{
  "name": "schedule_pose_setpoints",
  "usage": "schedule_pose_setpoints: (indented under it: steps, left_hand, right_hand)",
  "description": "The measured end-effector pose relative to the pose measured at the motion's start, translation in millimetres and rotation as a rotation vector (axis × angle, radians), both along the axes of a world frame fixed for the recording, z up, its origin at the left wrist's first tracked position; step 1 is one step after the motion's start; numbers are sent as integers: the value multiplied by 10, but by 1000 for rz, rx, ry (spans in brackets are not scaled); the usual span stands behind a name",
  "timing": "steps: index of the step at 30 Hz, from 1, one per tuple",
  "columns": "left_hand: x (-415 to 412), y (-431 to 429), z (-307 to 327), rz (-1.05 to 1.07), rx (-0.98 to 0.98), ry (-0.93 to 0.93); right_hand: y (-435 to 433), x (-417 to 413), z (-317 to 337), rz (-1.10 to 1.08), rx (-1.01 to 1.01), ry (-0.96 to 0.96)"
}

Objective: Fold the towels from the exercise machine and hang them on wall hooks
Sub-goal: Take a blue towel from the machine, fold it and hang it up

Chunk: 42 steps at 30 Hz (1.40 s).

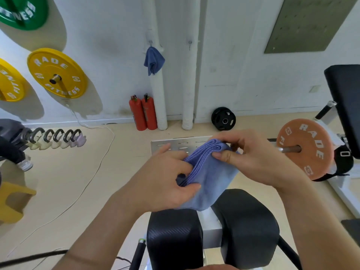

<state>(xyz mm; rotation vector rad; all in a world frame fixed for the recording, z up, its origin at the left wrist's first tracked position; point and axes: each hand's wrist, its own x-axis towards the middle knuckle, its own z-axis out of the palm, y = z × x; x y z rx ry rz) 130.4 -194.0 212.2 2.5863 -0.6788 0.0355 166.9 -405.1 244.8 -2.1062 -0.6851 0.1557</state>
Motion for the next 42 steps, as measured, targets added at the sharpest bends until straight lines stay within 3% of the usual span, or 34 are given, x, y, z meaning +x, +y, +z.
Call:
schedule_pose_setpoints:
  steps: [7, 11, 17, 20, 23, 25, 27, 29, 32, 37, 42]
  left_hand:
    - [-82, 101, 44, 121, -158, -141]
    - [-112, 178, -3, 239, -457, -163]
    - [-149, 144, 0, 486, -979, 42]
    - [-137, 149, -3, 610, -1129, 51]
    - [-165, 168, 46, 589, -1055, -15]
    - [-196, 173, 127, 510, -963, -47]
    - [-206, 171, 200, 446, -850, -71]
    - [-205, 185, 240, 380, -747, -75]
    - [-228, 238, 316, 318, -693, -79]
    - [-326, 460, 224, 279, -856, -79]
    - [-595, 752, -72, 321, -782, 50]
  right_hand:
    - [-103, 3, -3, -204, 176, 10]
    - [-136, 22, 20, -243, 178, 2]
    - [-66, 31, -17, -256, 510, 368]
    - [-7, 16, -53, -240, 537, 477]
    - [28, 25, -46, -301, 387, 452]
    - [47, 19, 52, -347, 127, 236]
    - [151, -36, 216, -230, -121, 45]
    - [382, -131, 346, -2, -236, 13]
    - [694, -184, 290, 198, -212, -6]
    - [732, -240, 231, 145, -89, -13]
    - [716, -370, 174, 48, 179, 54]
